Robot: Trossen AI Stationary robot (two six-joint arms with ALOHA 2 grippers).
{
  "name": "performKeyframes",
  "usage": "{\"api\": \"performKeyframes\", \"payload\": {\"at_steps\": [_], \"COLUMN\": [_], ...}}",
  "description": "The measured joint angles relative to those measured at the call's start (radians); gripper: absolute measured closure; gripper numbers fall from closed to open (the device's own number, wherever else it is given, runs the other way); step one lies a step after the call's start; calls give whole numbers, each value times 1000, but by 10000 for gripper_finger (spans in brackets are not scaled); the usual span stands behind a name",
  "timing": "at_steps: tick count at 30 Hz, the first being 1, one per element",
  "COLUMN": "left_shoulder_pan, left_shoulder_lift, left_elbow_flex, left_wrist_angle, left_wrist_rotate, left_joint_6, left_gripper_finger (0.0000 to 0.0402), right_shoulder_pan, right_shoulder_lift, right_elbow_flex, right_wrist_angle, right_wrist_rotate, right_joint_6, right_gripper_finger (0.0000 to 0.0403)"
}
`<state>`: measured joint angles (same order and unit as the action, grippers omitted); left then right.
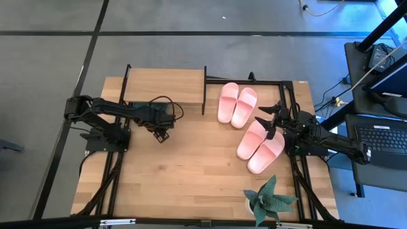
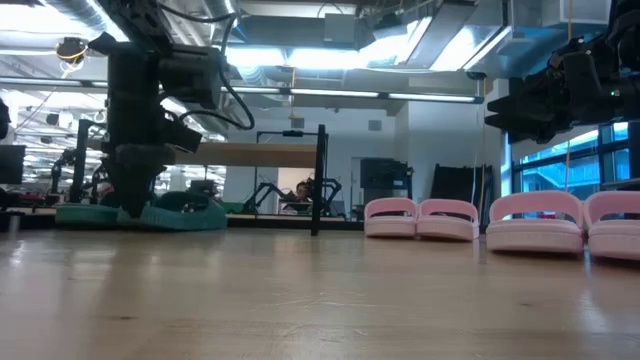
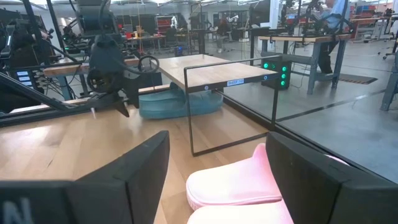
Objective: Pick and place slides into the shelf
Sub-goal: Put the green slide under the shelf, then put the pink slide on the shelf
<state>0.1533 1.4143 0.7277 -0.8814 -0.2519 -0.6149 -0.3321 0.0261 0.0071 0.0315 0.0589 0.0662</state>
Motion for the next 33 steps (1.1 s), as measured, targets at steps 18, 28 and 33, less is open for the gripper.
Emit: {"api": "performKeyframes", "payload": {"at_steps": [18, 28, 33], "left_shoulder_pan": [-167, -217, -232], "left_shoulder_lift": [-9, -9, -9], "left_elbow_flex": [130, 144, 144], "left_wrist_angle": [85, 624, 678], "left_wrist_rotate": [3, 27, -34], "left_joint_6": [131, 536, 604], "left_gripper_finger": [198, 198, 198], "right_shoulder_pan": [0, 0, 1], "right_shoulder_lift": [0, 0, 18], "right_elbow_flex": [0, 0, 58], "right_wrist_angle": [0, 0, -138], "right_wrist_rotate": [0, 0, 0], "right_joint_6": [6, 5, -7], "right_gripper_finger": [135, 135, 135]}}
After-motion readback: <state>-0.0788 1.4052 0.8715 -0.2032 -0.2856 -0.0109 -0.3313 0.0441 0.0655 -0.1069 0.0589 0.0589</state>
